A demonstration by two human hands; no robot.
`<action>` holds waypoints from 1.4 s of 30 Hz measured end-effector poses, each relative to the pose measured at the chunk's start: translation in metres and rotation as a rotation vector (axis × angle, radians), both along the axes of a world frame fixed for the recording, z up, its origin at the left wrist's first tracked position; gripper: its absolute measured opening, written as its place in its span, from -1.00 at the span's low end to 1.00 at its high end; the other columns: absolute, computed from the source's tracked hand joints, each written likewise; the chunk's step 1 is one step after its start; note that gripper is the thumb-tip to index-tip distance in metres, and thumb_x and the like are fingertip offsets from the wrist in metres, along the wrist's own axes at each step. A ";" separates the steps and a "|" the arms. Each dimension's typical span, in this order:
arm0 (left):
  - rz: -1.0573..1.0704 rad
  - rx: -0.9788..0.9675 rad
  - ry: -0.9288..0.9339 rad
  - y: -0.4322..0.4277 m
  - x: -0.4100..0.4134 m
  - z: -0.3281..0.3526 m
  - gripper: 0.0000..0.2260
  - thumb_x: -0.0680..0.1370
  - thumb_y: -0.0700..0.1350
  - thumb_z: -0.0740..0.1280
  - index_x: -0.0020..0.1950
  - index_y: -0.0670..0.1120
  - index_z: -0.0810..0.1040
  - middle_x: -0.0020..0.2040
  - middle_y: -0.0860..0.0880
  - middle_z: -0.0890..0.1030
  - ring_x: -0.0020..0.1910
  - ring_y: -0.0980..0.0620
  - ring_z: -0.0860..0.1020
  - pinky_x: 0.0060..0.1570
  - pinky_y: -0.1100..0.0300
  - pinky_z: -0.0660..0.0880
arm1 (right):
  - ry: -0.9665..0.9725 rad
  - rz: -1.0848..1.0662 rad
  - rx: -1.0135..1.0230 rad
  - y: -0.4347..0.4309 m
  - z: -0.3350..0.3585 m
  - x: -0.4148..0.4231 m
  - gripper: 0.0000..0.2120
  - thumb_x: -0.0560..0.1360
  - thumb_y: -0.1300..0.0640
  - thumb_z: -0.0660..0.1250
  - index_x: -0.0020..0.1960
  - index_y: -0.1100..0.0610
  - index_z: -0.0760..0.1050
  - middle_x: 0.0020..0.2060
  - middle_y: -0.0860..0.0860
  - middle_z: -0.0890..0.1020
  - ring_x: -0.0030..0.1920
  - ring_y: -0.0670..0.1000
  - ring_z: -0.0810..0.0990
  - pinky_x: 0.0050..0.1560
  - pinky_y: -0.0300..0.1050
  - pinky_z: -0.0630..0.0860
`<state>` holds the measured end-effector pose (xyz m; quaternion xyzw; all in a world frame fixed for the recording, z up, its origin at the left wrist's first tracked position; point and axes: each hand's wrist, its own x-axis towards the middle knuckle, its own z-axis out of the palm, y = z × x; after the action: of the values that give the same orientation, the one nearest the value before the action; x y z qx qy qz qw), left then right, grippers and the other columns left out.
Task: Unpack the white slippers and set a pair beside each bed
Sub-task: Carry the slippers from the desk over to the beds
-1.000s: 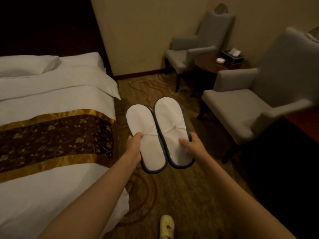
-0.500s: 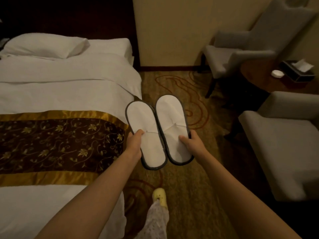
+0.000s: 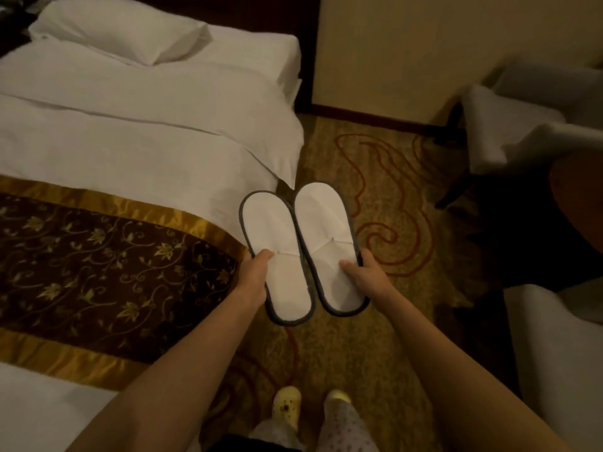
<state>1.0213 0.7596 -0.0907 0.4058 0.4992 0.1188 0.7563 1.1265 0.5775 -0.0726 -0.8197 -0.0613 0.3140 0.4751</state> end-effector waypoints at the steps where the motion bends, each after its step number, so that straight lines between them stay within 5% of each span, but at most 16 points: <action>1: 0.012 -0.010 0.000 0.005 0.008 -0.005 -0.61 0.54 -0.23 0.28 0.37 -0.09 0.40 0.15 -0.14 0.56 -0.02 -0.09 0.56 -0.12 0.05 0.57 | 0.008 0.020 0.002 0.006 -0.003 0.013 -0.55 0.52 0.09 0.30 0.35 0.17 0.27 0.18 0.12 0.51 0.10 0.10 0.53 0.06 0.01 0.52; 4: 0.055 -0.071 -0.025 0.014 0.025 -0.021 -0.58 0.53 -0.28 0.29 0.39 -0.11 0.40 0.25 -0.18 0.55 0.10 -0.15 0.55 0.07 -0.07 0.55 | 0.013 0.103 -0.005 0.022 -0.017 0.050 -0.56 0.53 0.10 0.29 0.34 0.17 0.27 0.18 0.12 0.50 0.06 0.07 0.51 0.05 -0.01 0.50; 8: 0.147 -0.133 -0.004 0.014 0.044 -0.049 -0.57 0.55 -0.27 0.30 0.41 -0.13 0.37 0.28 -0.19 0.53 0.05 -0.10 0.55 -0.08 0.05 0.55 | 0.038 0.237 -0.029 0.040 -0.049 0.096 -0.55 0.53 0.09 0.29 0.36 0.15 0.26 0.18 0.10 0.49 0.12 0.09 0.50 0.11 0.05 0.50; 14: 0.381 -0.188 0.049 0.008 0.073 -0.117 -0.57 0.56 -0.27 0.29 0.43 -0.16 0.35 0.31 -0.21 0.51 0.09 -0.12 0.52 0.01 0.01 0.49 | 0.059 0.497 -0.042 0.070 -0.122 0.162 -0.60 0.54 0.08 0.28 0.33 0.13 0.29 0.10 0.02 0.49 0.01 -0.02 0.49 -0.20 -0.28 0.43; 18: 0.460 -0.212 0.060 -0.005 0.083 -0.191 -0.61 0.56 -0.28 0.28 0.39 -0.16 0.39 0.30 -0.21 0.51 0.08 -0.11 0.54 -0.02 0.02 0.50 | 0.147 0.610 -0.059 0.078 -0.199 0.194 -0.59 0.55 0.09 0.27 0.35 0.14 0.28 0.12 0.05 0.50 0.09 0.07 0.50 0.03 -0.05 0.50; 20: 0.492 -0.223 0.082 -0.009 0.083 -0.233 -0.61 0.55 -0.28 0.30 0.38 -0.14 0.41 0.27 -0.18 0.54 -0.02 -0.06 0.56 -0.04 0.06 0.51 | 0.166 0.642 -0.055 0.080 -0.244 0.202 -0.60 0.54 0.09 0.29 0.33 0.10 0.29 0.09 0.02 0.51 0.05 0.02 0.53 -0.01 -0.09 0.51; 22: 0.503 -0.217 0.114 -0.011 0.080 -0.282 -0.61 0.54 -0.28 0.32 0.36 -0.14 0.42 0.12 -0.11 0.61 -0.11 0.01 0.56 -0.12 0.12 0.52 | 0.184 0.671 -0.058 0.084 -0.296 0.203 -0.62 0.53 0.07 0.30 0.30 0.05 0.31 0.06 -0.02 0.53 -0.02 -0.07 0.54 -0.11 -0.18 0.51; 25: 0.474 -0.214 0.157 -0.014 0.068 -0.361 -0.58 0.52 -0.29 0.33 0.37 -0.13 0.40 -0.09 0.02 0.59 -0.15 0.06 0.56 -0.29 0.21 0.51 | 0.227 0.656 -0.060 0.094 -0.387 0.198 -0.59 0.51 0.06 0.32 0.32 0.04 0.31 0.13 0.04 0.55 0.06 0.02 0.56 0.08 0.02 0.54; 28: 0.464 -0.214 0.190 -0.016 0.049 -0.442 -0.56 0.53 -0.31 0.31 0.40 -0.15 0.37 0.15 -0.12 0.59 -0.09 0.02 0.55 -0.04 0.09 0.51 | 0.238 0.675 -0.085 0.100 -0.476 0.186 -0.59 0.51 0.03 0.32 0.31 0.01 0.30 0.14 0.02 0.54 0.06 0.01 0.54 0.11 0.03 0.50; 33: 0.450 -0.201 0.215 -0.005 0.016 -0.553 -0.51 0.53 -0.33 0.31 0.44 -0.18 0.31 0.37 -0.22 0.46 0.30 -0.21 0.45 0.32 -0.15 0.39 | 0.155 0.744 -0.130 0.123 -0.605 0.167 -0.55 0.51 0.01 0.31 0.34 0.04 0.27 0.08 -0.04 0.47 0.06 0.01 0.47 0.02 -0.07 0.42; 37: 0.528 -0.198 0.198 0.003 -0.007 -0.614 -0.53 0.55 -0.33 0.26 0.45 -0.17 0.29 0.37 -0.23 0.43 0.33 -0.24 0.41 0.30 -0.15 0.38 | 0.127 0.836 -0.083 0.149 -0.681 0.162 -0.51 0.53 0.03 0.30 0.39 0.11 0.24 0.14 0.01 0.45 0.07 0.01 0.45 0.01 -0.09 0.43; 42: 0.650 -0.234 0.152 0.005 -0.030 -0.656 -0.59 0.57 -0.34 0.23 0.42 -0.22 0.35 0.20 -0.19 0.52 0.10 -0.13 0.49 0.16 -0.03 0.40 | 0.060 0.952 -0.099 0.199 -0.742 0.148 -0.55 0.54 0.02 0.27 0.35 0.13 0.26 0.20 0.09 0.48 0.00 0.00 0.45 -0.08 -0.14 0.43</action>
<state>0.9909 0.7643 -0.7468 0.1436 0.6673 0.2649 0.6812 1.2743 0.7762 -0.8142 -0.7127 -0.4010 0.5229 0.2403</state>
